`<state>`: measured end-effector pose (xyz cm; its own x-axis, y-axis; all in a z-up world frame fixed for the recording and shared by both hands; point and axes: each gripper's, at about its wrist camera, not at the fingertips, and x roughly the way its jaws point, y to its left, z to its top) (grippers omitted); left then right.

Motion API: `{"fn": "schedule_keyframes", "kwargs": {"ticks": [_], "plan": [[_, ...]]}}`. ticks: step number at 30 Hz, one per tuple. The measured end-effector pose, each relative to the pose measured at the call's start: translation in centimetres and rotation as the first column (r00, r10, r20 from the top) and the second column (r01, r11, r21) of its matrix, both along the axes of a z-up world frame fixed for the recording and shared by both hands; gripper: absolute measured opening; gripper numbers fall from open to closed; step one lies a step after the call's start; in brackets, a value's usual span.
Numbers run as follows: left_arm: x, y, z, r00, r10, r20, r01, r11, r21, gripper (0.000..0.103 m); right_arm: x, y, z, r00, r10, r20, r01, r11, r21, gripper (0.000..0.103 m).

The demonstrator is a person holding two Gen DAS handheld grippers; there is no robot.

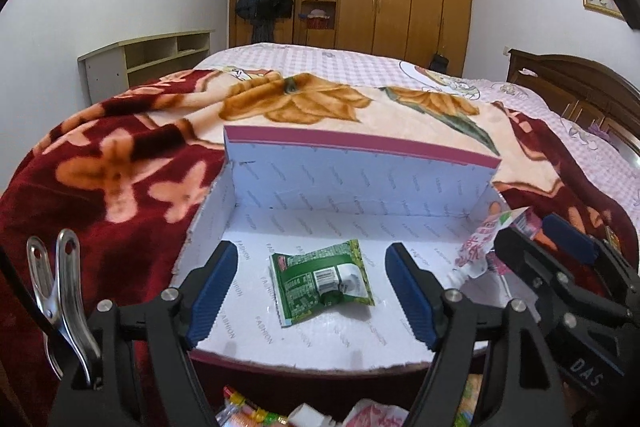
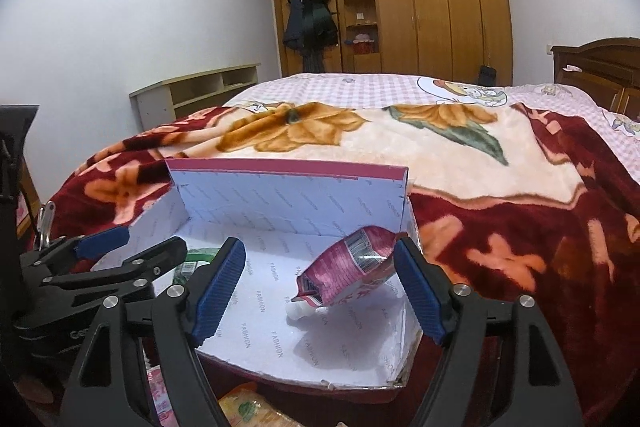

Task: Organize snacks
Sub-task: 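Lower both bags into the pink box and open both tools, then withdraw both tools from the box back toward the snack pile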

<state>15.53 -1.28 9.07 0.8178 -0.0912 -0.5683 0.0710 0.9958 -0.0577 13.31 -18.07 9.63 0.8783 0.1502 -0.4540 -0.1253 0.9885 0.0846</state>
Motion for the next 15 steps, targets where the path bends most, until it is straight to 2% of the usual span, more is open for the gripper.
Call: {"fn": "schedule_keyframes", "kwargs": {"ticks": [15], "plan": [[-3.9, 2.4, 1.6, 1.000, 0.020, -0.007, -0.020, 1.000, -0.009, 0.080, -2.8, -0.9, 1.1, 0.999, -0.007, -0.031, 0.008, 0.999, 0.048, 0.078]]}}
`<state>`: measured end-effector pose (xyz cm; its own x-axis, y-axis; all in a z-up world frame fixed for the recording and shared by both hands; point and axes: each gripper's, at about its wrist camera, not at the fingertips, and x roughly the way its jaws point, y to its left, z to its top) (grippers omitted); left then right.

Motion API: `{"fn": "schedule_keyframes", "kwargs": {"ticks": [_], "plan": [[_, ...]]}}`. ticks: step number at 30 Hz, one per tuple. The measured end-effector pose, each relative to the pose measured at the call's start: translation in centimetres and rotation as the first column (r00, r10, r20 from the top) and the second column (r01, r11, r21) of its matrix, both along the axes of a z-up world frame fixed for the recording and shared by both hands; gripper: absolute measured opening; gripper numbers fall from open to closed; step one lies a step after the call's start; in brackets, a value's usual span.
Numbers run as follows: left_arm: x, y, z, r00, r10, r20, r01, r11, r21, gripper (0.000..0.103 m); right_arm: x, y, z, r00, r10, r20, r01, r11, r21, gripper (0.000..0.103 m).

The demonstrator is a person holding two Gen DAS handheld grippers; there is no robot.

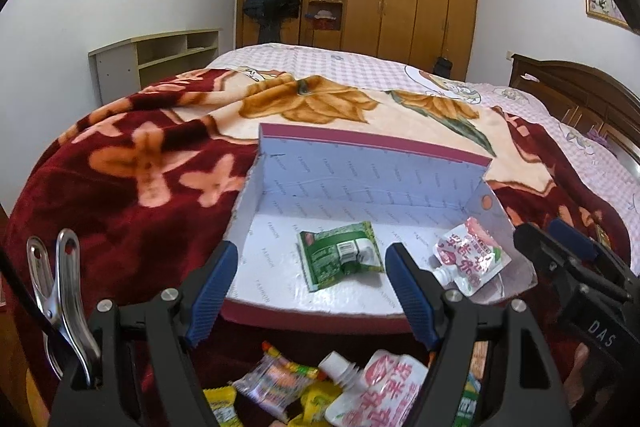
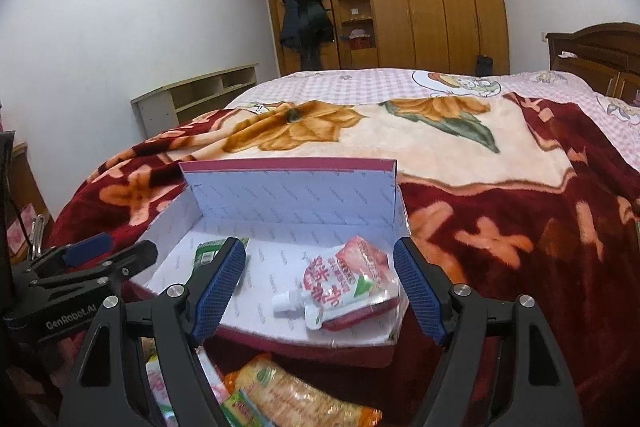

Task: Organize snacks
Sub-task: 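Withdraw both tools from the box back toward the snack pile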

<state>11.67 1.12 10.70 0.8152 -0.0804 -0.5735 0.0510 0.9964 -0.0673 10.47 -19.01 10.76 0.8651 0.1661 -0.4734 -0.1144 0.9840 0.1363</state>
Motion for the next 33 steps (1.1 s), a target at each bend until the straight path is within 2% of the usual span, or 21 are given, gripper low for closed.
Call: {"fn": "schedule_keyframes", "kwargs": {"ticks": [14, 26, 33], "plan": [[-3.8, 2.4, -0.3, 1.000, 0.016, -0.019, -0.015, 1.000, 0.022, 0.080, -4.5, 0.2, -1.0, 0.997, 0.025, -0.075, -0.023, 0.999, 0.034, 0.078], [-5.9, 4.7, -3.5, 0.994, 0.065, -0.088, -0.060, 0.996, 0.059, 0.080, -7.5, 0.9, -2.8, 0.991, 0.055, -0.124, -0.052, 0.998, 0.028, 0.078], [-6.5, 6.0, -5.5, 0.987, 0.102, -0.123, -0.098, 0.995, 0.035, 0.080, -9.5, 1.5, -3.7, 0.986, 0.083, -0.143, -0.082, 0.997, 0.009, 0.078]]}}
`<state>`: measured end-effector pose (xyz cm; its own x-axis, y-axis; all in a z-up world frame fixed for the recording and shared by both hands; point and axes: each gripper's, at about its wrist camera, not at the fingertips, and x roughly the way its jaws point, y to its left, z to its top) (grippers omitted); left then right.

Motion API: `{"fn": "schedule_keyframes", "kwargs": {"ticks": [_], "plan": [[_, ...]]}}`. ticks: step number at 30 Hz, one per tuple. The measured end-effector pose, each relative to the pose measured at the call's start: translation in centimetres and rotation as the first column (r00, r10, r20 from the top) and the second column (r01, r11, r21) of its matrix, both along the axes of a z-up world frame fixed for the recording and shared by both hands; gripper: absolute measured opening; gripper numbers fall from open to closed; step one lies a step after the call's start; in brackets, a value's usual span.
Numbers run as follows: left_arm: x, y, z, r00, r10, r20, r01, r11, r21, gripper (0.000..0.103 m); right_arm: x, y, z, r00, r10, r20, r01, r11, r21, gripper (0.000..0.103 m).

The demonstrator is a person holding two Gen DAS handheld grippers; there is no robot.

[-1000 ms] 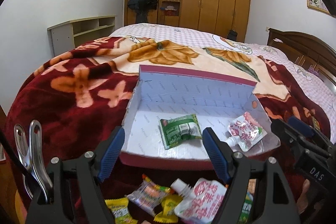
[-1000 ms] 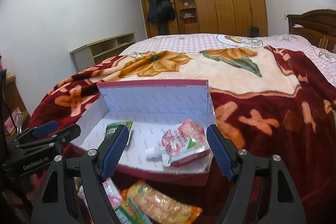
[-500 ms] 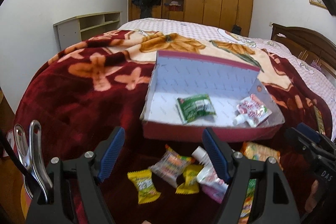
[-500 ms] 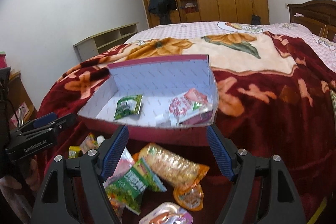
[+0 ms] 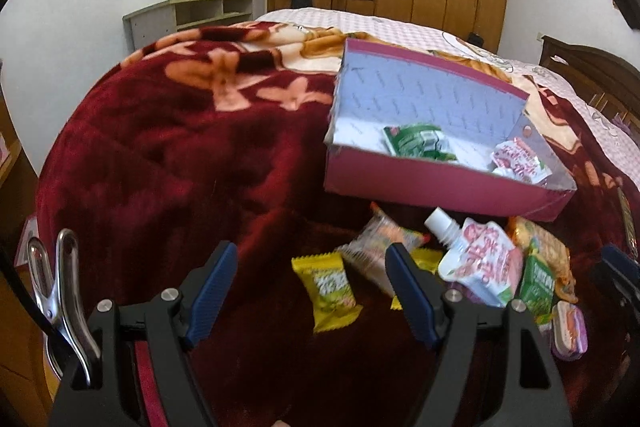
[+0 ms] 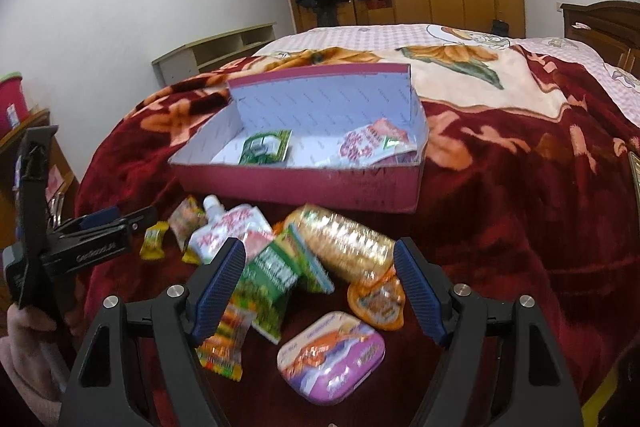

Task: Organize snacks
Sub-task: 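Withdraw both tools from the box back toward the snack pile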

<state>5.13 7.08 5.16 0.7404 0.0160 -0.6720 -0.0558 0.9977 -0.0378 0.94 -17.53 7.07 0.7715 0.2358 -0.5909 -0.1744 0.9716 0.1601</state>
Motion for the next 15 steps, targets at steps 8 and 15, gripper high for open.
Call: {"fn": "schedule_keyframes", "kwargs": {"ticks": [8, 15], "plan": [[-0.6, -0.8, -1.3, 1.000, -0.024, -0.012, 0.025, 1.000, 0.018, 0.078, -1.8, -0.1, -0.8, 1.000, 0.002, -0.004, -0.002, 0.999, -0.036, 0.078], [-0.2, -1.6, -2.6, 0.998, -0.036, -0.047, 0.038, 0.998, 0.050, 0.059, -2.4, -0.4, -1.7, 1.000, 0.009, -0.026, -0.010, 0.999, -0.034, 0.078]]}}
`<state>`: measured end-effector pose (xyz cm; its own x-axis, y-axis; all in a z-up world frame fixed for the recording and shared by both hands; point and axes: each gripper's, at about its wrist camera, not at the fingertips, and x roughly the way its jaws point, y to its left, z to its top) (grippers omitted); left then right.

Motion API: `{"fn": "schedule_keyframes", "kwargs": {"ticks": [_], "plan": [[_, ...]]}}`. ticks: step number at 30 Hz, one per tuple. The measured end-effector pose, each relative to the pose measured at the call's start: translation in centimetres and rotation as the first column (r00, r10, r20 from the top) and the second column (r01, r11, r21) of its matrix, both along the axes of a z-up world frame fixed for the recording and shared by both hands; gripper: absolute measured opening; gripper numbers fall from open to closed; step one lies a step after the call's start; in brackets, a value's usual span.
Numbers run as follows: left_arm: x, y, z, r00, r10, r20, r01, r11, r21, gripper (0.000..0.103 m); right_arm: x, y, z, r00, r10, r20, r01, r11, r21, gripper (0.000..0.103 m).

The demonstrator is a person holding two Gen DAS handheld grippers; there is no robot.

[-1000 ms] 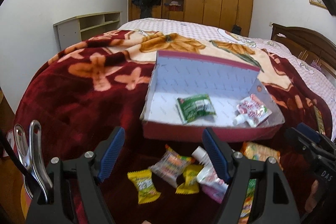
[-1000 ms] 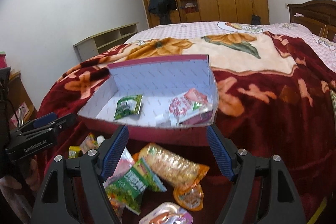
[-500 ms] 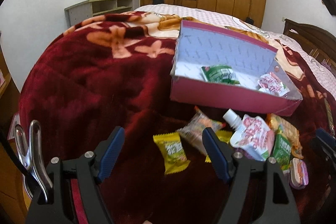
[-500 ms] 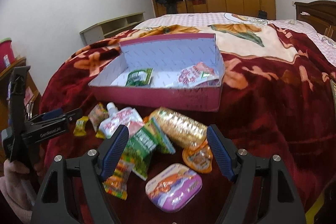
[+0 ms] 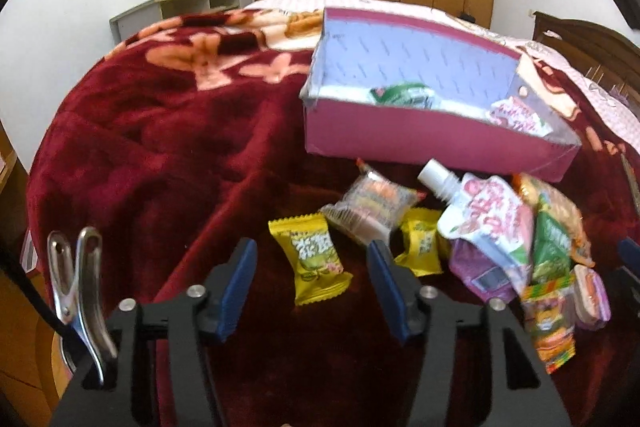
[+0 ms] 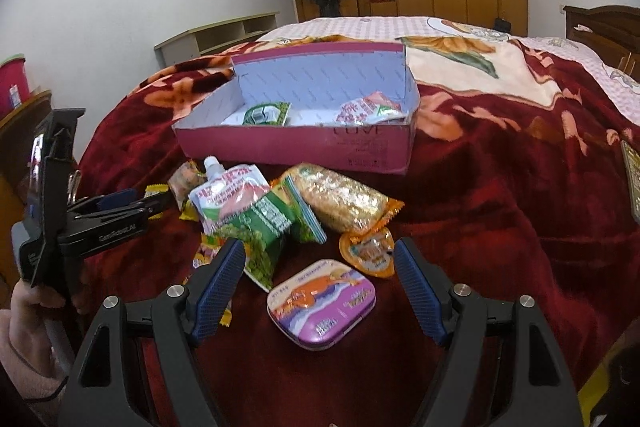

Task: Organize snacks
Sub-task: 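Withdraw both tools from the box back toward the snack pile, then grasp the yellow candy packet with the left tool while the right tool grasps the purple tin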

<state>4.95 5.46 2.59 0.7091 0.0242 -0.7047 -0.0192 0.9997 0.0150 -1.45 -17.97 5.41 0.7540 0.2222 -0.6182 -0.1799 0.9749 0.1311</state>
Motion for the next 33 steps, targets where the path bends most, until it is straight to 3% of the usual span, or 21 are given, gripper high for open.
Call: {"fn": "schedule_keyframes", "kwargs": {"ticks": [16, 33], "plan": [[1.4, 1.0, -1.5, 1.000, 0.025, -0.016, -0.026, 0.999, -0.022, 0.056, -0.5, -1.5, -2.6, 0.997, 0.013, -0.078, -0.009, 0.998, 0.054, 0.078], [1.5, 1.6, -1.8, 1.000, 0.014, -0.011, -0.014, 0.998, -0.068, 0.053, 0.8, 1.3, -4.0, 0.995, 0.025, -0.099, -0.028, 0.999, -0.025, 0.078]]}}
